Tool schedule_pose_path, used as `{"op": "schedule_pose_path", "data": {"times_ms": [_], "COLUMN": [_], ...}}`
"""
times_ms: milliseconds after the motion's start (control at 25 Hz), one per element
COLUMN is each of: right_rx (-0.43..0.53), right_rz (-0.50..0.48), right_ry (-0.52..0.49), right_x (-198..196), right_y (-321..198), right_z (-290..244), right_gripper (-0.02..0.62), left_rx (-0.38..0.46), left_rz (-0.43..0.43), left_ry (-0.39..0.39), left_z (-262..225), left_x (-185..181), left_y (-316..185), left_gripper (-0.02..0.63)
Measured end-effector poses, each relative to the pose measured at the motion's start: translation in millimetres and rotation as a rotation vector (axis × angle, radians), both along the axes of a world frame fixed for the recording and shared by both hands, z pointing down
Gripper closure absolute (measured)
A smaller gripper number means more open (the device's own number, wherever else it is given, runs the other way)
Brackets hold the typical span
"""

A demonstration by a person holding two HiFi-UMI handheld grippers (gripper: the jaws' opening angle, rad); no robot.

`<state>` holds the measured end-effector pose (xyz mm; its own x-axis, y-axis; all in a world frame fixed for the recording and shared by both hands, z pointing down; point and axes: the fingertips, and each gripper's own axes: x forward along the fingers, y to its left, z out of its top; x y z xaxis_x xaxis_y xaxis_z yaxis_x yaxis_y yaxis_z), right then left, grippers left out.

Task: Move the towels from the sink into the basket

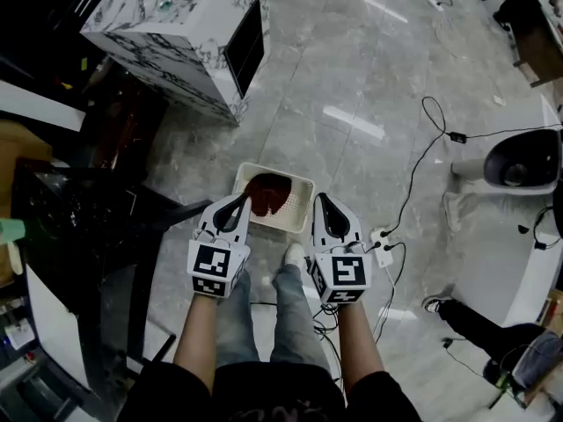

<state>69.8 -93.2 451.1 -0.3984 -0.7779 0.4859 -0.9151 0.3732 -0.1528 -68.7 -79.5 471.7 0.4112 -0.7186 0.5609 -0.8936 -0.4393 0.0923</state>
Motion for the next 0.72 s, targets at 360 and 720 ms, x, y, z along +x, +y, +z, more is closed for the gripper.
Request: {"op": "schedule_pose_path", "data": {"times_ms": [360,720], "right_rx": [0.080,0.162], "right_rz": [0.011,-0.034], "right_ry": [-0.033,-0.060], "right_x": [-4,-15], "right_y": [8,14], "right_z": [-83,-164], "right_gripper": [0.580,0.580], "left_rx": [0.105,0.211], "left_rz": [-0.109,-0.188], "left_ry": [0.036,0.037], "left_z": [-92,-179], "left_x": [-21,-44], "left_y": [2,18], "left_gripper": [0.591,0.591]}}
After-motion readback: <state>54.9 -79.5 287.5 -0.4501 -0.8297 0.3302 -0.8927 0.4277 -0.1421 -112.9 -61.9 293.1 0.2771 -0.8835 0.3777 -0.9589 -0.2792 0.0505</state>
